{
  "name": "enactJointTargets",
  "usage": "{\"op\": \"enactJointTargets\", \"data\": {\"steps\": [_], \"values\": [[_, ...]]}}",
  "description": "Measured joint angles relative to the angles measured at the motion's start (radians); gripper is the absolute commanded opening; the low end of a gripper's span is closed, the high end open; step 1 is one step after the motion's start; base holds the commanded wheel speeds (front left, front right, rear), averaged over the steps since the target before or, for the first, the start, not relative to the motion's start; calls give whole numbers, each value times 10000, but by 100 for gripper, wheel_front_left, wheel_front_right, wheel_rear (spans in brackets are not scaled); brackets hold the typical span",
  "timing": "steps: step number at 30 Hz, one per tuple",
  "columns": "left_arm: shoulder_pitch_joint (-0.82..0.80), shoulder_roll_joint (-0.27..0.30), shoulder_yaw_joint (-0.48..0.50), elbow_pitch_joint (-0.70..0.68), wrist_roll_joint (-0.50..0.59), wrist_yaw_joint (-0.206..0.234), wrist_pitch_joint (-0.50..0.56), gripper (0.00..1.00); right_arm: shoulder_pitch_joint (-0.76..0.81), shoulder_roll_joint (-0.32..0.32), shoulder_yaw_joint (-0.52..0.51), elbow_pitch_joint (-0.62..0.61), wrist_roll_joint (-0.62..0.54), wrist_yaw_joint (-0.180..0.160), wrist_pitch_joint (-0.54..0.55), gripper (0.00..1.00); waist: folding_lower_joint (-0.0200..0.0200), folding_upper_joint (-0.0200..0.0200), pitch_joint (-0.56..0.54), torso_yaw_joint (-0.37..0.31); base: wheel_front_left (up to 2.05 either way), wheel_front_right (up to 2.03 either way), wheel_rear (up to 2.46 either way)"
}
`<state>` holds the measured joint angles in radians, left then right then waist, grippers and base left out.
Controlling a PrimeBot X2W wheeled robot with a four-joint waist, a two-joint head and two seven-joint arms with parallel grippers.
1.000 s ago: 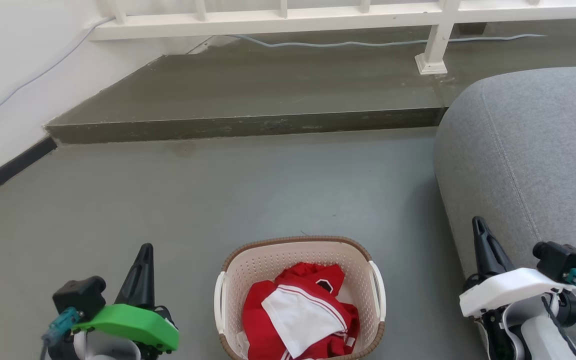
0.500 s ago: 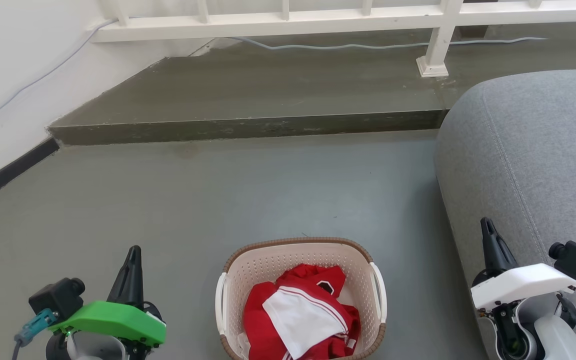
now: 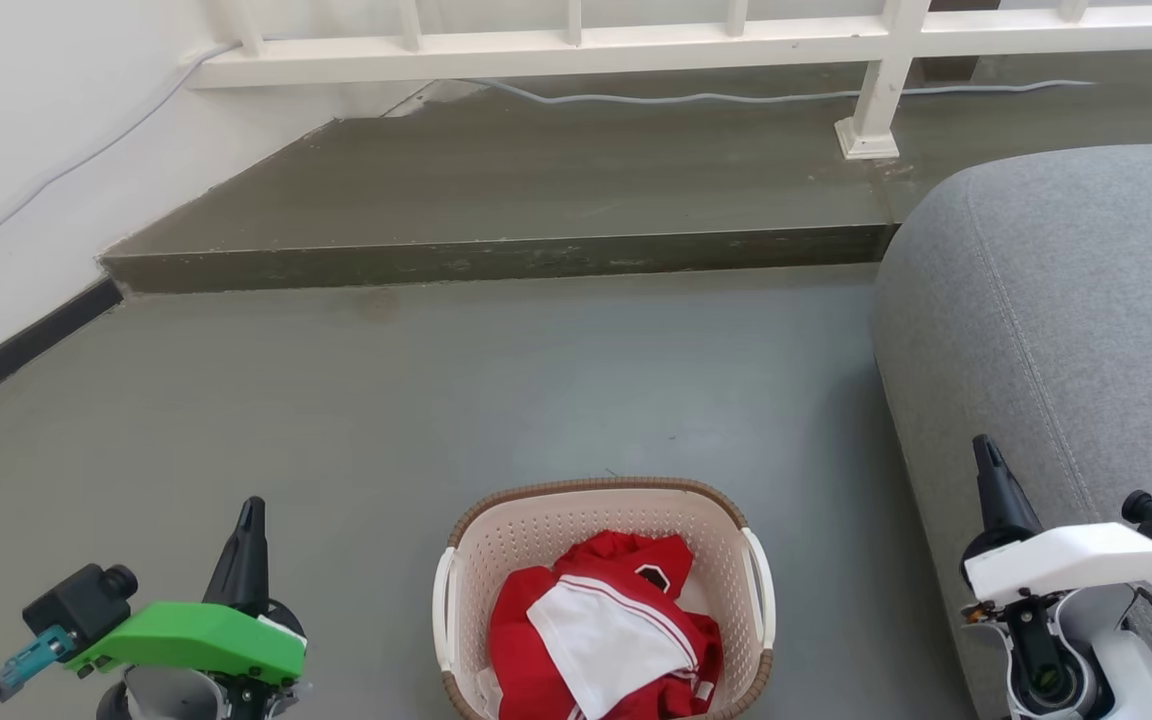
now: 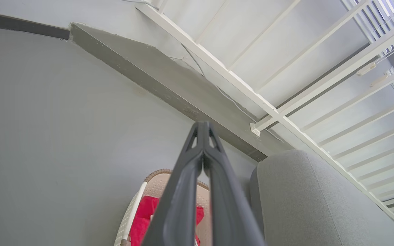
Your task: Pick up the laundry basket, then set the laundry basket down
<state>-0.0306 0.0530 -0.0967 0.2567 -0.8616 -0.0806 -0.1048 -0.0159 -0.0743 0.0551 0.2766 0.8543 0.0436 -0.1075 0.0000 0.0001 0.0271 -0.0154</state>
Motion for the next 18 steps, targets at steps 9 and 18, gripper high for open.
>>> {"op": "enactJointTargets", "data": {"steps": [9,18], "values": [[-7,-23,268,44,-1127,-75,337,0,-50,56,-267,6,1083,90,337,0,0,0,-38,23,0,0,0],[-17,-35,531,109,-2330,-119,675,0,-177,102,-575,29,2307,205,662,0,0,0,-80,48,0,0,0]]}}
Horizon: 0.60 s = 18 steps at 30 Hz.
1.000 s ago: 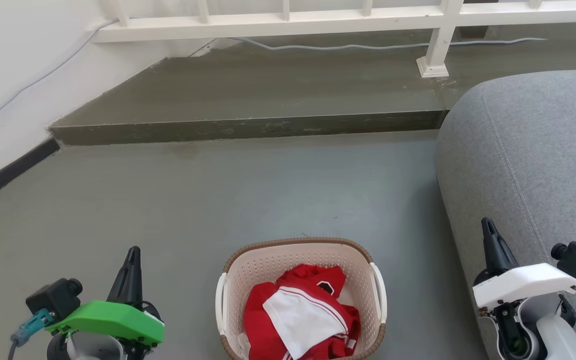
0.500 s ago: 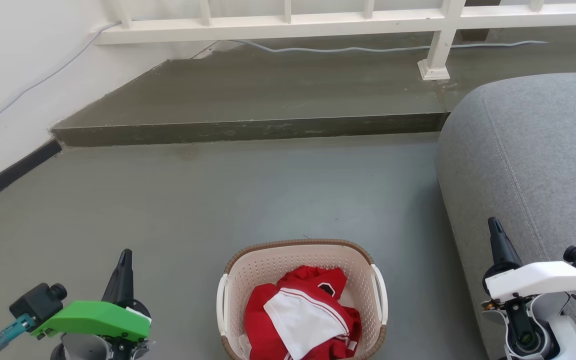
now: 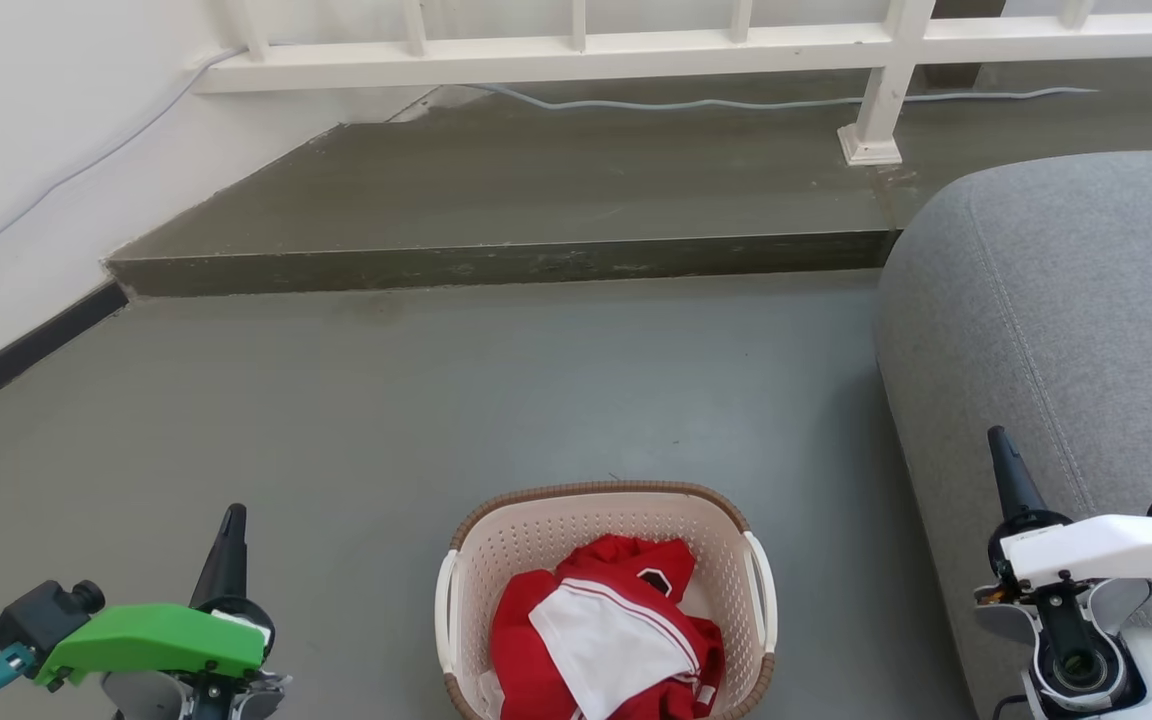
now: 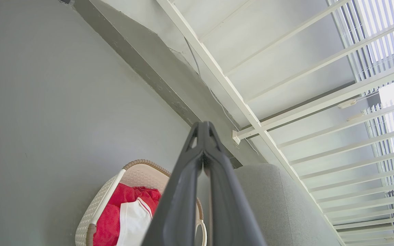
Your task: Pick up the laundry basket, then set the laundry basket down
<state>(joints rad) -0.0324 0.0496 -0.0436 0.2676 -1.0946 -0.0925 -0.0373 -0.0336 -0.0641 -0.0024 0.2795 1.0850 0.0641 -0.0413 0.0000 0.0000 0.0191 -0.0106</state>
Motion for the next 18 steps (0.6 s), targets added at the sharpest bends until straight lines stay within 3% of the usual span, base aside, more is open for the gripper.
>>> {"op": "enactJointTargets", "data": {"steps": [18], "values": [[-99,-25,458,77,-2052,-104,556,0,-67,54,-550,10,2088,238,614,0,0,0,-71,43,0,0,0]]}}
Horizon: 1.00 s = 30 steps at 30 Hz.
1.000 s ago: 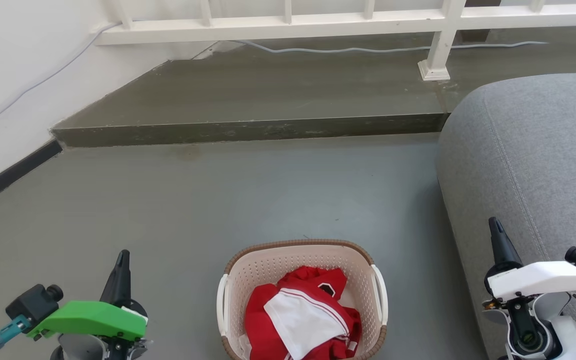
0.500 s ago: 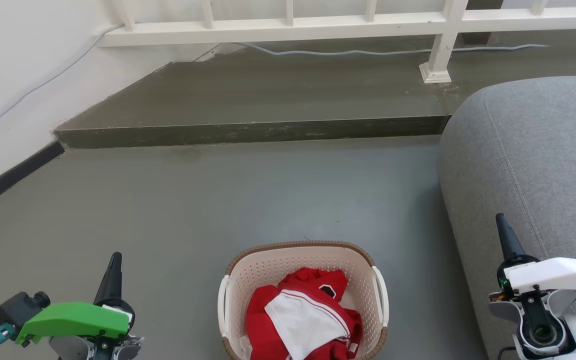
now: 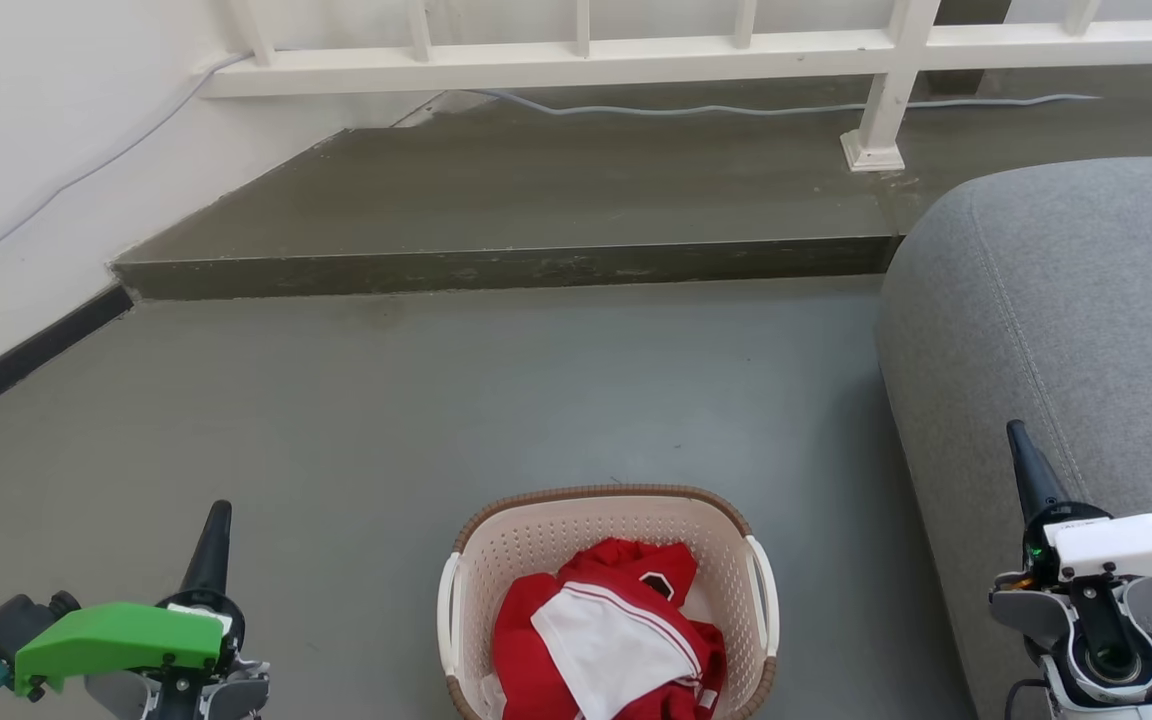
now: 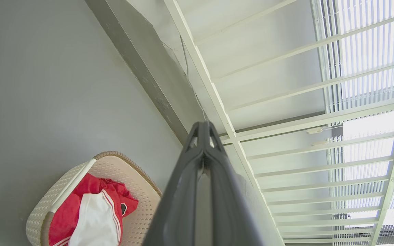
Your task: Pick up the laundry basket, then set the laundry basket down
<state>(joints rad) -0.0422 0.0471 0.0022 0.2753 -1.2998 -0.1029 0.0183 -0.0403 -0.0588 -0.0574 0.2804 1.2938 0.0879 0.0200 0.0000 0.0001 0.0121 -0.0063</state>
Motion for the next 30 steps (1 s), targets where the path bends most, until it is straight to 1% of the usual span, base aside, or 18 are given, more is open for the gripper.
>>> {"op": "enactJointTargets", "data": {"steps": [4,10,13,17,20,24,30], "values": [[-6,-6,107,4,-481,-42,167,0,-38,35,-98,2,493,75,130,0,0,0,-16,10,0,0,0],[-23,-8,305,13,-1216,-69,357,0,-135,88,-314,4,1225,92,359,0,0,0,-41,26,0,0,0],[-38,-17,357,17,-1524,-88,464,0,-136,127,-387,2,1570,173,470,0,0,-1,-53,33,0,0,0],[-49,-29,497,21,-2025,-159,614,0,-139,161,-512,4,2040,178,606,0,0,0,-70,43,0,0,0],[-55,-31,604,25,-2422,-159,708,0,-144,178,-621,2,2441,261,700,0,0,0,-83,51,0,0,0],[-127,-44,679,31,-2861,-173,865,0,-152,198,-715,4,2934,265,825,0,0,0,-99,61,0,0,0],[-227,-52,706,31,-3066,-174,867,0,-179,203,-752,4,3076,280,880,0,0,0,-101,62,0,0,0]]}}
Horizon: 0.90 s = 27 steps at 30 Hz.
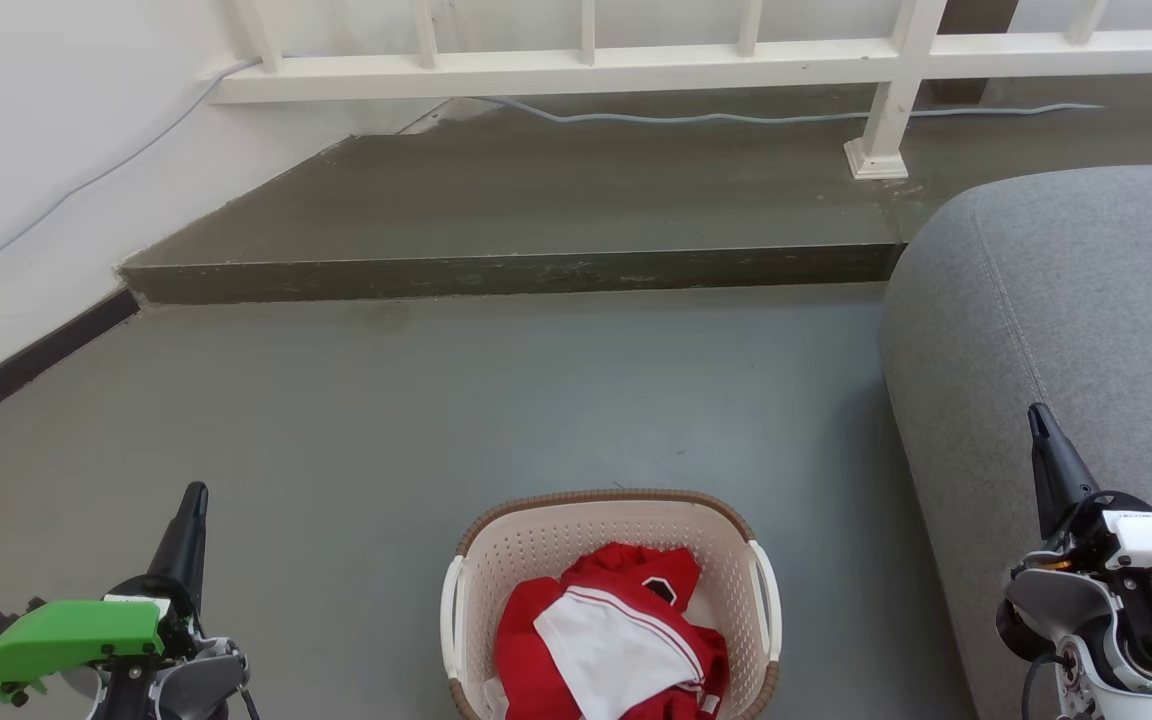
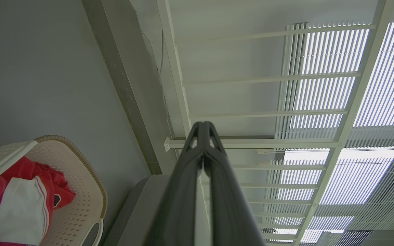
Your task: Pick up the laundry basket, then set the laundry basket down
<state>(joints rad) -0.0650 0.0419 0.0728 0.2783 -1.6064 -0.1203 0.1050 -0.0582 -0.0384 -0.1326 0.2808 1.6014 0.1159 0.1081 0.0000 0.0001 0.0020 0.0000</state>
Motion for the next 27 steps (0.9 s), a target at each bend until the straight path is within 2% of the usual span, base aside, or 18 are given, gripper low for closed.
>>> {"op": "enactJointTargets", "data": {"steps": [27], "values": [[0,-4,10,-2,0,0,2,0,-2,0,-6,-2,0,2,0,0,0,0,2,0,0,0,0]]}}
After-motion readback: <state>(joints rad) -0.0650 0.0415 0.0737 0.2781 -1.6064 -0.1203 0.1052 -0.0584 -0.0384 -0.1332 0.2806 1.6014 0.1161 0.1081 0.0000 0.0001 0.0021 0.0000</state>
